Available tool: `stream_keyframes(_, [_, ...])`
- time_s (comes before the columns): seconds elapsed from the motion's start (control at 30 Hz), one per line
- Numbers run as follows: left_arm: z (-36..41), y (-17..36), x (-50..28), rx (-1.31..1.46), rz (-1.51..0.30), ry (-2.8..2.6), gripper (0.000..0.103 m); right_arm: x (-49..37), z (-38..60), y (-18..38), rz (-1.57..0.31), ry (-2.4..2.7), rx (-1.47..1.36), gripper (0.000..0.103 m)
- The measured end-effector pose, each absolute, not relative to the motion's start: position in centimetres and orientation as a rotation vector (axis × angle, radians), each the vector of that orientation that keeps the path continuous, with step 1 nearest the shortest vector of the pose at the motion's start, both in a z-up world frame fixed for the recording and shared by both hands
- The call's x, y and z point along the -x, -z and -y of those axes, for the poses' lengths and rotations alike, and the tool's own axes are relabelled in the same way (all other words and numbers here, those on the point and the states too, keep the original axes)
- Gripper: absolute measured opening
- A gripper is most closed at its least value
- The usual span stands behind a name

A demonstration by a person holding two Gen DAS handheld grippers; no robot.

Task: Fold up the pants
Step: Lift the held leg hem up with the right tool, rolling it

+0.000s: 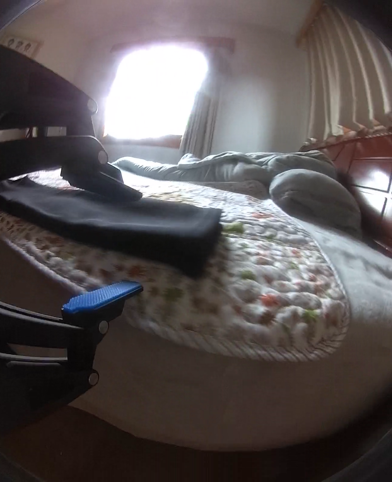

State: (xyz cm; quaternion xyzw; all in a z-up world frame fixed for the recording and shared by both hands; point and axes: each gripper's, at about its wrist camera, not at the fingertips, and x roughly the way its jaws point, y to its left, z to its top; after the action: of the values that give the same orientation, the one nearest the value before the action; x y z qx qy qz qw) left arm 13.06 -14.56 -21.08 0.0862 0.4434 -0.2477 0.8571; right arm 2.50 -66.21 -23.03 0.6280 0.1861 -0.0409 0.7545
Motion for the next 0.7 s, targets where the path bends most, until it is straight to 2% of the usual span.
stream_keyframes(0.4, [14.6,21.1,-13.2,-0.179,-0.934,0.514,0.100,-6.9,66.9,23.4,-0.378,0.014,-1.358,0.059])
stream_keyframes(0.53, [14.6,21.1,-13.3,-0.178,-0.938,0.511,0.100,-6.9,66.6,23.9,-0.363,0.012,-1.369,0.047])
stream_keyframes(0.63, [14.6,21.1,-13.3,-0.177,-0.935,0.509,0.100,-7.1,66.1,23.2,-0.395,0.010,-1.322,0.017])
stream_keyframes(0.7, [14.6,21.1,-13.3,-0.177,-0.935,0.508,0.100,-7.3,65.8,22.3,-0.400,0.021,-1.288,0.012])
